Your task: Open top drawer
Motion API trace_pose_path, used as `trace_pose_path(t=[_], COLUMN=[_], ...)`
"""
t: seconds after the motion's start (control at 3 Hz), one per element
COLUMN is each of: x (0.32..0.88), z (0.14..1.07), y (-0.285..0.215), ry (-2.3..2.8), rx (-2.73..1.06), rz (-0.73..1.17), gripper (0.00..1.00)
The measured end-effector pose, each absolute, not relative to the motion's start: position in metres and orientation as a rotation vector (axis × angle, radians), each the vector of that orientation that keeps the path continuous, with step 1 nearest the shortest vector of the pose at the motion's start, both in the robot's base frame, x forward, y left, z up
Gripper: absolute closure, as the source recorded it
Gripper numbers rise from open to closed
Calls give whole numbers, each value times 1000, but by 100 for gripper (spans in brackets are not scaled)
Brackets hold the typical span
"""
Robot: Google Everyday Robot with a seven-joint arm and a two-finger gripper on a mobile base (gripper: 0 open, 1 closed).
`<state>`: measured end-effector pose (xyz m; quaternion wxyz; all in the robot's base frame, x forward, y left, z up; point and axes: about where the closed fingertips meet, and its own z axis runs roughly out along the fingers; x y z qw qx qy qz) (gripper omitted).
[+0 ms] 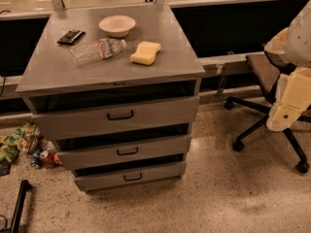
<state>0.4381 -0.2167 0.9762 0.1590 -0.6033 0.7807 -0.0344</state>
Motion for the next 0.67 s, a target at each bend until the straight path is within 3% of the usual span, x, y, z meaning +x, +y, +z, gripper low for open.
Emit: trace_pose_path(t=[0.67], x=[455], z=[951], y=[-201], ry=[2199], rx=[-1742], rz=[-99], gripper=[0])
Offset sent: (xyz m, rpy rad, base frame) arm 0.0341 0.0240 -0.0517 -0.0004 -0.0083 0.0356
